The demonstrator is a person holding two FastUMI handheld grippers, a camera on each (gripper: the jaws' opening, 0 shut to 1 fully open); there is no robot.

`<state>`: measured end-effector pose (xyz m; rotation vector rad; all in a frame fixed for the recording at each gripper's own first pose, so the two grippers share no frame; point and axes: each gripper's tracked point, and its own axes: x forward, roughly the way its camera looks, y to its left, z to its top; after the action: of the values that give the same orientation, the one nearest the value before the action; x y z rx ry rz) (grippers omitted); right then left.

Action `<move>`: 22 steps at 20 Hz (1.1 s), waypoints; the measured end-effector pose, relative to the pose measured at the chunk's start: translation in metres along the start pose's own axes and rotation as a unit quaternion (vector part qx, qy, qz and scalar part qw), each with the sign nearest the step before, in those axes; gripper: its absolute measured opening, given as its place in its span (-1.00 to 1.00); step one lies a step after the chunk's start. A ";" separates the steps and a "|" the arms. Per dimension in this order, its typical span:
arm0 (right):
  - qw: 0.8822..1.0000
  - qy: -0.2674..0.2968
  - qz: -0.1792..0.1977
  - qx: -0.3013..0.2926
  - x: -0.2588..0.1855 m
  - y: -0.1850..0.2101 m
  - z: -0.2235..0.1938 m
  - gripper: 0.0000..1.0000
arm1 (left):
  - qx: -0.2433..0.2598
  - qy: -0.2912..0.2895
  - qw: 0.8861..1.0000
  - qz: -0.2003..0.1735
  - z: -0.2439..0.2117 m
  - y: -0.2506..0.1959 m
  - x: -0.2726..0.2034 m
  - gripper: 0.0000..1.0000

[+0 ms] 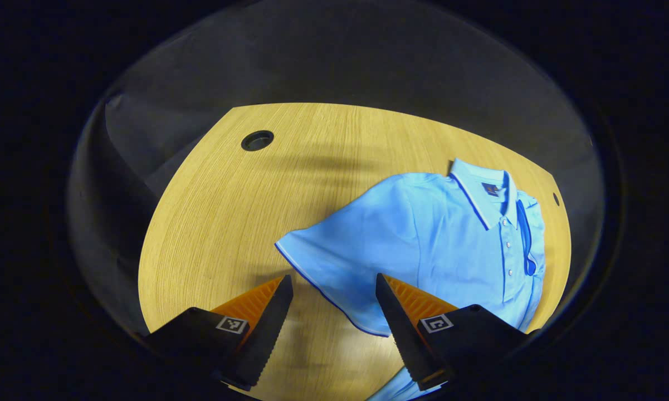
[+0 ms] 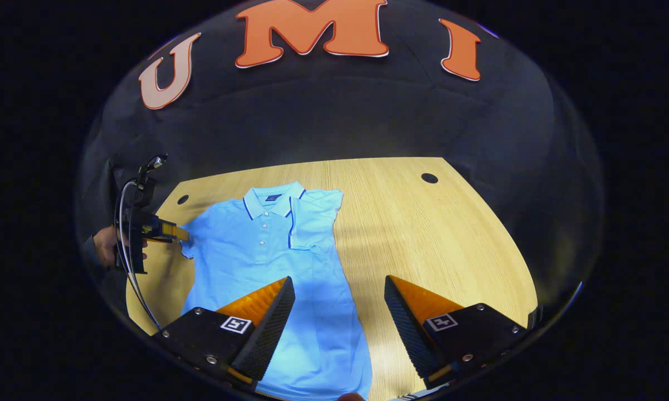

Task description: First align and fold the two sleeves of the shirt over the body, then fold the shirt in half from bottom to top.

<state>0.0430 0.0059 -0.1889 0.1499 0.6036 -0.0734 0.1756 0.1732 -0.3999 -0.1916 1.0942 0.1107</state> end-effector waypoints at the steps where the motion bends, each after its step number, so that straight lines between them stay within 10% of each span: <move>1: 1.000 0.000 0.000 0.000 -0.002 -0.001 -0.001 0.96 | -0.005 0.007 1.000 0.003 -0.003 0.000 0.003 0.92; 5: 1.000 0.001 -0.006 -0.001 -0.008 -0.005 -0.003 0.96 | -0.003 0.012 1.000 0.019 0.000 -0.005 0.007 0.82; 10: 1.000 0.004 -0.010 0.006 -0.011 -0.008 -0.011 0.96 | 0.013 0.007 1.000 -0.011 0.002 -0.032 0.009 -0.77; 22: 0.999 0.012 -0.024 0.021 -0.029 -0.017 -0.033 0.96 | 0.093 -0.077 0.985 -0.126 0.047 -0.131 -0.044 -0.86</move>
<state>-0.0011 -0.0046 -0.2006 0.1774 0.6302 -0.1301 0.2205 0.0553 -0.3268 -0.1494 0.9126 -0.2000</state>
